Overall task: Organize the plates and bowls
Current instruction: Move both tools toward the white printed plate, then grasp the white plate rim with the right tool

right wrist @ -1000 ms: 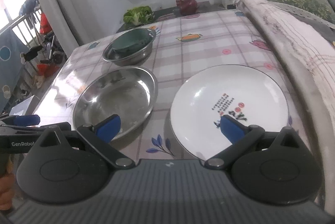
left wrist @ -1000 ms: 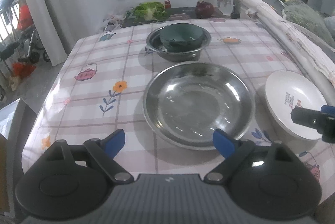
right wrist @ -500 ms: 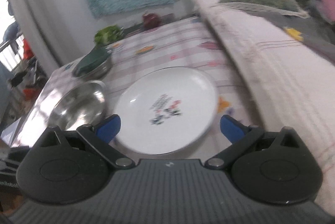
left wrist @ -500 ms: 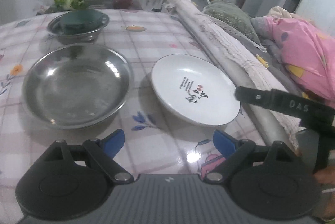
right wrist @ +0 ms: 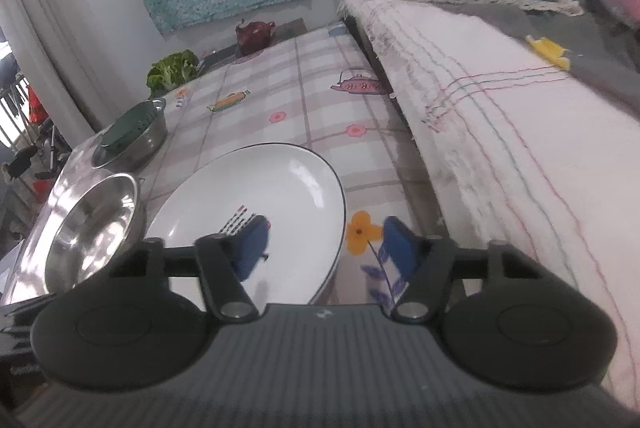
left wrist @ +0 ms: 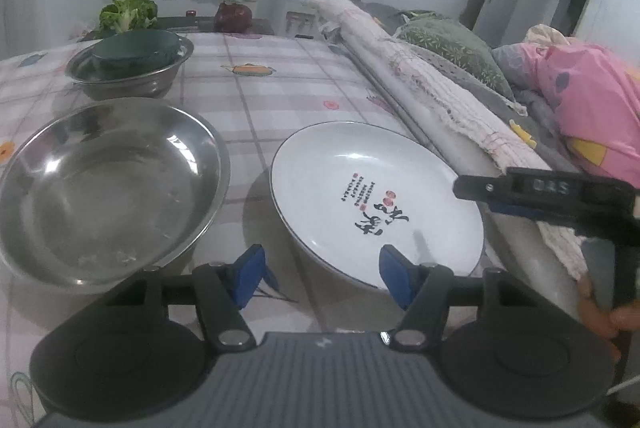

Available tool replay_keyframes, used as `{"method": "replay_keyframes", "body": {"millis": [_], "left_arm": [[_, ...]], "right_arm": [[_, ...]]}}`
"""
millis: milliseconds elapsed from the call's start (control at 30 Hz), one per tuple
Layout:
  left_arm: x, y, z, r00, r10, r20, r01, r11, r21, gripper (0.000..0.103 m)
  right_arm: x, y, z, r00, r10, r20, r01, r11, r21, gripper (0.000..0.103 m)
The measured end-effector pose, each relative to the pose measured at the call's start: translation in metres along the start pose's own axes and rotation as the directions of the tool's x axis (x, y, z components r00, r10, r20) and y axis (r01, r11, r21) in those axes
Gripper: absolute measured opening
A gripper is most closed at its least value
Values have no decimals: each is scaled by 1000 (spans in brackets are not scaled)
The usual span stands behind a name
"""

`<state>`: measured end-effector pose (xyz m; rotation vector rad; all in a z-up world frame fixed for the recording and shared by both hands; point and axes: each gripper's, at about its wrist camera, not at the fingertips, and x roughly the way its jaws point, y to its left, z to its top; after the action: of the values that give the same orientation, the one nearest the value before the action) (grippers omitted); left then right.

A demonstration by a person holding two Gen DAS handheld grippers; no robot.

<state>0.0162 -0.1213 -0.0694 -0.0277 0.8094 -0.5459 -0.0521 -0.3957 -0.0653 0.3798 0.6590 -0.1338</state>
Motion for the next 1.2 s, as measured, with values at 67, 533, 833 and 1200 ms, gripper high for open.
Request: {"method": "replay_keyframes", "body": {"millis": [67, 533, 833, 1200], "left_arm": [[6, 0, 1, 1000, 13, -14, -13, 1000, 0, 58], [32, 3, 11, 998, 34, -58, -37, 998, -43, 25], [21, 7, 8, 996, 48, -76, -51, 998, -41, 25], [-21, 35, -16, 993, 40, -112, -48, 997, -68, 24]], "right_arm": [[10, -1, 5, 1000, -2, -9, 2, 1000, -8, 47], [54, -5, 30, 997, 43, -57, -44, 999, -17, 19], [44, 4, 20, 994, 39, -99, -44, 998, -47, 20], [4, 23, -23, 978, 133, -163, -141, 989, -41, 22]]}}
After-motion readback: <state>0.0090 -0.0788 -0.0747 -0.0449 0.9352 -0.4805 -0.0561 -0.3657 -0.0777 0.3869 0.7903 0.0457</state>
